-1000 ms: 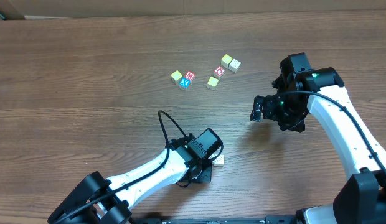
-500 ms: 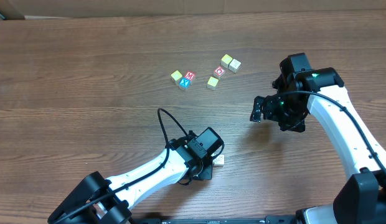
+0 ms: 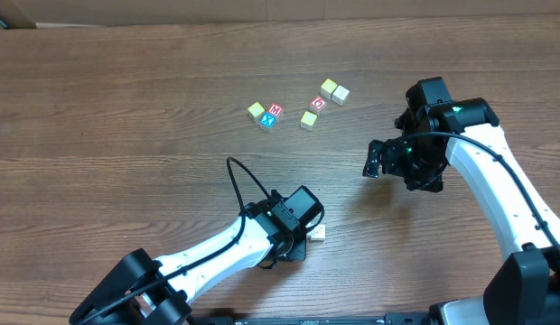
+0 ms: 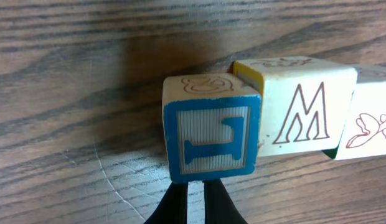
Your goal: Flip 5 blocks
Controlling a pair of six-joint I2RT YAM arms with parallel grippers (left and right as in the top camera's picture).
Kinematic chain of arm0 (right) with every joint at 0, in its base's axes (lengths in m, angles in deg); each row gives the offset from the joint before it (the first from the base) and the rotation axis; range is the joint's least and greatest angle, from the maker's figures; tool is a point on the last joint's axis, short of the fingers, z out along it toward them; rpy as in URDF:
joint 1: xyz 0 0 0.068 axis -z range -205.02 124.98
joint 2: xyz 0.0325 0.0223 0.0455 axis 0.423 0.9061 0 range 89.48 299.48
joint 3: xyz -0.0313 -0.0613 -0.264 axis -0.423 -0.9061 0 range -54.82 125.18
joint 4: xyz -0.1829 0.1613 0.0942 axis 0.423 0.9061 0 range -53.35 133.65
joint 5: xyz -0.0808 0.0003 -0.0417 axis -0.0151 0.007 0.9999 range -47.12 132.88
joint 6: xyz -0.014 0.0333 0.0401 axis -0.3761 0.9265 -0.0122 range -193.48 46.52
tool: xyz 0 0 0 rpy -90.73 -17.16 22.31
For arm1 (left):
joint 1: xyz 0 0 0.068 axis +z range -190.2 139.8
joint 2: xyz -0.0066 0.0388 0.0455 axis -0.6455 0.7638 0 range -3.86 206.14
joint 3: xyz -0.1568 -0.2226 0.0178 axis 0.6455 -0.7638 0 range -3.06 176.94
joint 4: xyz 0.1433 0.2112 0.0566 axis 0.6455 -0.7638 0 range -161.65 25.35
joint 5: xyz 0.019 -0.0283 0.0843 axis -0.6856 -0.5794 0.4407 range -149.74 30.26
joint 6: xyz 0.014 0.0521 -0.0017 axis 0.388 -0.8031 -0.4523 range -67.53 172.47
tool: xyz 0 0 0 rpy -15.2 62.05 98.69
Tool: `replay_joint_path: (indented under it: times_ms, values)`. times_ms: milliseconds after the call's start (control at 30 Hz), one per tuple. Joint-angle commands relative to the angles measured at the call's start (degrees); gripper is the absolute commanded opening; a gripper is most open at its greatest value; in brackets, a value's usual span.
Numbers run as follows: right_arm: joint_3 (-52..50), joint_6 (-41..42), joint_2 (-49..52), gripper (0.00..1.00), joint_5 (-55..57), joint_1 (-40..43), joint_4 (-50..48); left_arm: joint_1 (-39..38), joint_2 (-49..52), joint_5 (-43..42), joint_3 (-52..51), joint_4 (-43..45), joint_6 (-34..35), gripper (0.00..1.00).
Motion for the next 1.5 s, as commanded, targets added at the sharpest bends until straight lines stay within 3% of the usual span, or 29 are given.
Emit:
replay_joint_path:
  times_ms: [0,1467]
  values:
    - [0.76,-0.28,-0.39,1.00,-0.52,-0.02,-0.04,-0.04,-0.98,2.23,-0.57,0.28,1.77,0.04]
    - [0.76,-0.44,-0.39,1.00,-0.52,-0.02,-0.46,0.68,-1.01,4.07,-0.57,1.60,2.45,0.04]
